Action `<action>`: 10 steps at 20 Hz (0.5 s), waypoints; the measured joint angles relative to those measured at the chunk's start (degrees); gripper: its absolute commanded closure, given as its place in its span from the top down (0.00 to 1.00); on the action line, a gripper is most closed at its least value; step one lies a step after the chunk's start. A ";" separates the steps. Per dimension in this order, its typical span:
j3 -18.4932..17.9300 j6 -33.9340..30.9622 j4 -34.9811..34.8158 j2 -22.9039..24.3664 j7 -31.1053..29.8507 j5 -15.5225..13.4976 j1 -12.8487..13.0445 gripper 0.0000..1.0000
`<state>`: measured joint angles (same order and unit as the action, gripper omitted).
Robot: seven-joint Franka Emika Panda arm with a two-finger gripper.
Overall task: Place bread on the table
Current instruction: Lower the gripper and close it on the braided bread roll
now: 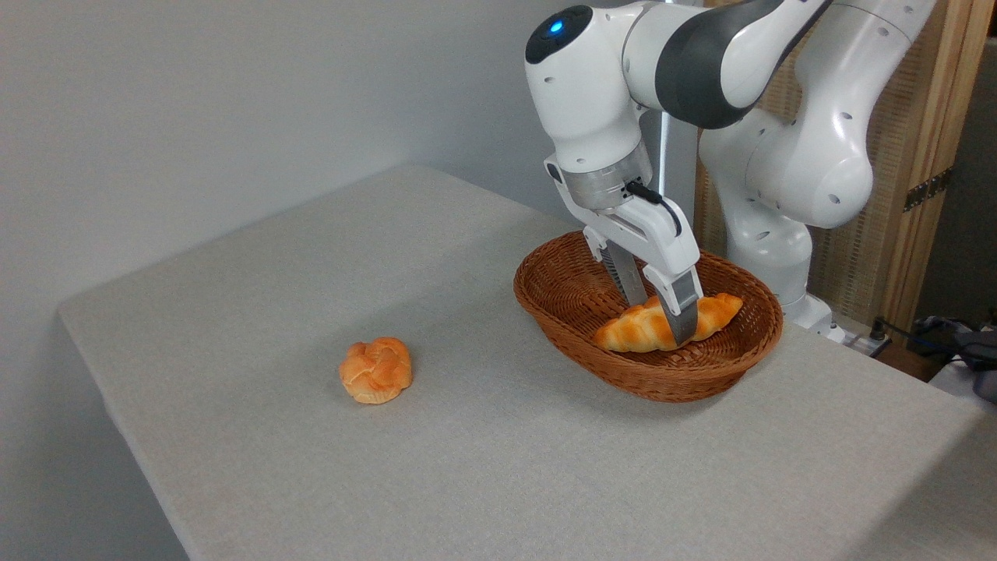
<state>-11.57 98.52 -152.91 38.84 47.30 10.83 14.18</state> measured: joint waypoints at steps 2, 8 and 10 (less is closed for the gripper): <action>0.00 0.00 0.00 0.00 0.21 0.00 0.08 0.46; 0.00 0.00 -0.02 0.00 0.27 0.00 0.24 0.46; 0.00 0.00 -0.02 0.01 0.27 0.00 0.24 0.46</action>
<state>-11.57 98.51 -152.92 38.86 47.57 10.83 14.43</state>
